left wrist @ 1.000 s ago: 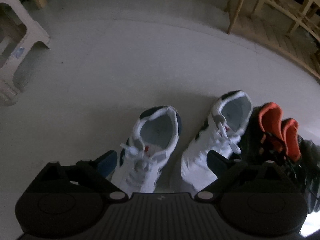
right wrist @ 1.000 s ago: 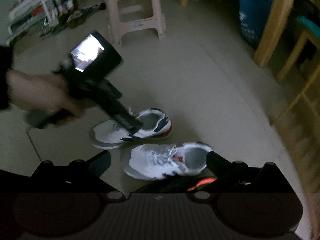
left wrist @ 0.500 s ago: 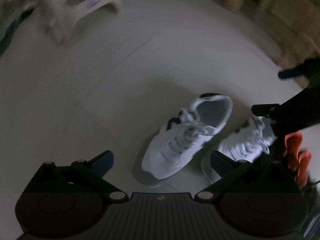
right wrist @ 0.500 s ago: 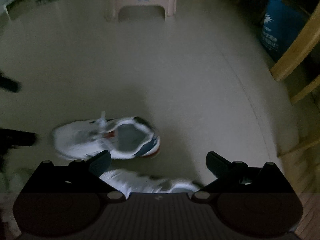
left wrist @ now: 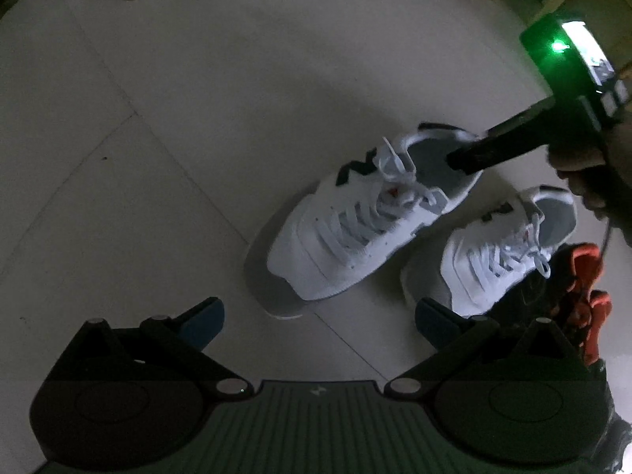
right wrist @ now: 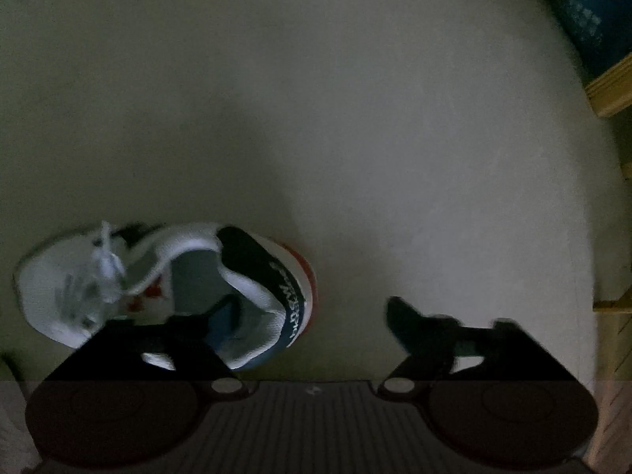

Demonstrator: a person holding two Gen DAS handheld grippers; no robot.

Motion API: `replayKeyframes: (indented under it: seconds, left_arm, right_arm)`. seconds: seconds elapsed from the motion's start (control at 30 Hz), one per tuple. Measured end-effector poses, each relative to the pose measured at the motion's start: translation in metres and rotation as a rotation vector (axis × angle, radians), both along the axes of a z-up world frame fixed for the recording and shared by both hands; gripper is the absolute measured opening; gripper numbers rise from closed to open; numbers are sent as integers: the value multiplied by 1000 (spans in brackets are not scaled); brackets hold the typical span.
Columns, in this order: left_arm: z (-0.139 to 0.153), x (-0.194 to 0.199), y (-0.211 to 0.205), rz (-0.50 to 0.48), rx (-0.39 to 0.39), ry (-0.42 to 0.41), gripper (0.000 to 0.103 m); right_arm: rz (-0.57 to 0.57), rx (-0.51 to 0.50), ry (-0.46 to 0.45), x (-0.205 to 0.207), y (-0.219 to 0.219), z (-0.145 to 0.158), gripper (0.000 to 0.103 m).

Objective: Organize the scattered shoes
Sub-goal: 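Push the held white sneaker straight against its pair with the right tool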

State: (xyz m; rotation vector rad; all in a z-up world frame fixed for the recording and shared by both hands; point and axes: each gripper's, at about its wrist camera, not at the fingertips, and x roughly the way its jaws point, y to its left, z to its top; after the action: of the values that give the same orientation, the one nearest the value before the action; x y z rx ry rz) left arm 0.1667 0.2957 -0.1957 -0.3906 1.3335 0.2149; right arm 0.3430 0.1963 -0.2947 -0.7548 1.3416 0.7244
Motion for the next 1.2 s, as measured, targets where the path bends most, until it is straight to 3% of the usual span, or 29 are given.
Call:
replayKeyframes:
  seconds: [0.03,0.23,0.83,1.2]
  left_arm:
    - [0,0,-1,-3,0,-1,103]
    - [2,1,-3,-21,16,-8,103]
    - [4,6,-14,-72,32,-25,103]
    - [7,7,-20,-96,40,-32,103]
  right_arm:
    - [-13,23,26,0,-2,-3,31]
    - [42,7,-52,-4,-8,-1,24]
    - [-134,-1,-84,36,-75,2,24]
    - [-165,-11,-78,27,-83,15,25]
